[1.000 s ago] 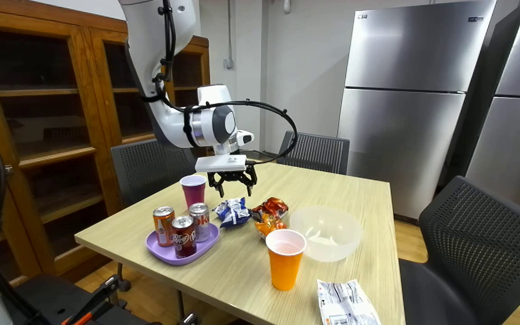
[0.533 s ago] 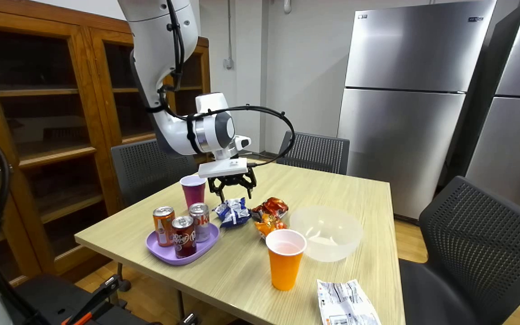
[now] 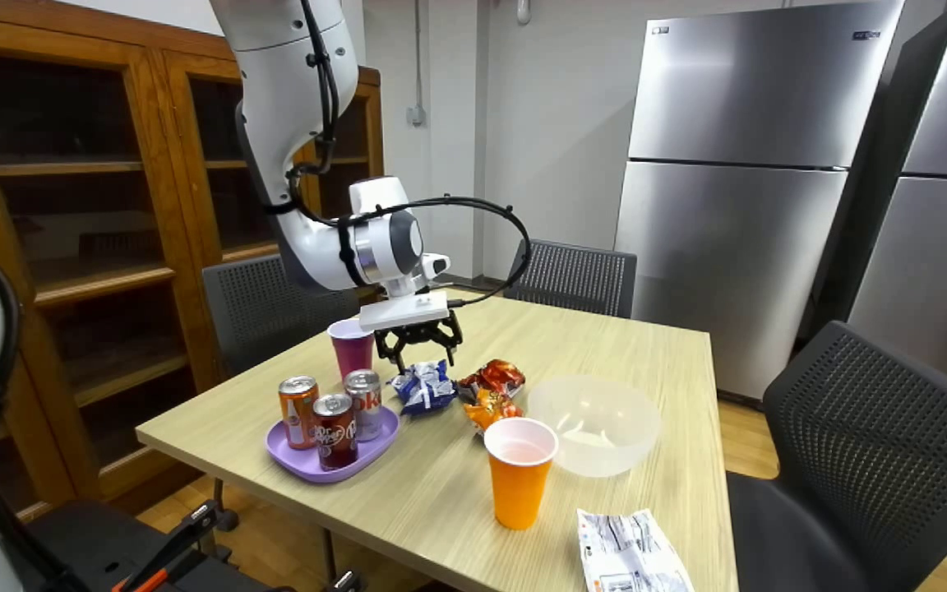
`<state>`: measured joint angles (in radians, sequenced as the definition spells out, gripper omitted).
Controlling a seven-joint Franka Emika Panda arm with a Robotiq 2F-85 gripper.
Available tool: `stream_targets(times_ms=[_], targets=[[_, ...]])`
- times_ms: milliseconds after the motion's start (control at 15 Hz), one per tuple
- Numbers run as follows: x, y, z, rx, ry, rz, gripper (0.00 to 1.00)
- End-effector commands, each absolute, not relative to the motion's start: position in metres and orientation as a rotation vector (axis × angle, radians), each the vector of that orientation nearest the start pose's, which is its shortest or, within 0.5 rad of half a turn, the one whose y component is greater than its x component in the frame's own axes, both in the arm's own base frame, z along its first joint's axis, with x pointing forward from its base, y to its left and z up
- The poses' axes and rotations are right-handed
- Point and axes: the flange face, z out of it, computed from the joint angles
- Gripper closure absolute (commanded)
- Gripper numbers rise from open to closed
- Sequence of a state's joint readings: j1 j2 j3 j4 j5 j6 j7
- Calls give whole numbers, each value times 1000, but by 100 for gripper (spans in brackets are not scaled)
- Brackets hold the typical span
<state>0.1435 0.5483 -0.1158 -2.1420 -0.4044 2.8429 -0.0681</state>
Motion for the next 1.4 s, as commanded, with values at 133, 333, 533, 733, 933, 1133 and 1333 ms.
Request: stream_targets(times_ms=[133, 333, 533, 733, 933, 1133, 1333], targets=[[579, 36, 158, -3254, -908, -211, 28], [578, 36, 158, -3257, -919, -210, 51], [577, 37, 158, -3255, -919, -207, 73], [575, 38, 157, -3256, -920, -203, 97], [573, 39, 157, -3258, -918, -199, 100], [570, 38, 158, -3262, -915, -198, 100], [567, 40, 166, -3263, -911, -217, 100]])
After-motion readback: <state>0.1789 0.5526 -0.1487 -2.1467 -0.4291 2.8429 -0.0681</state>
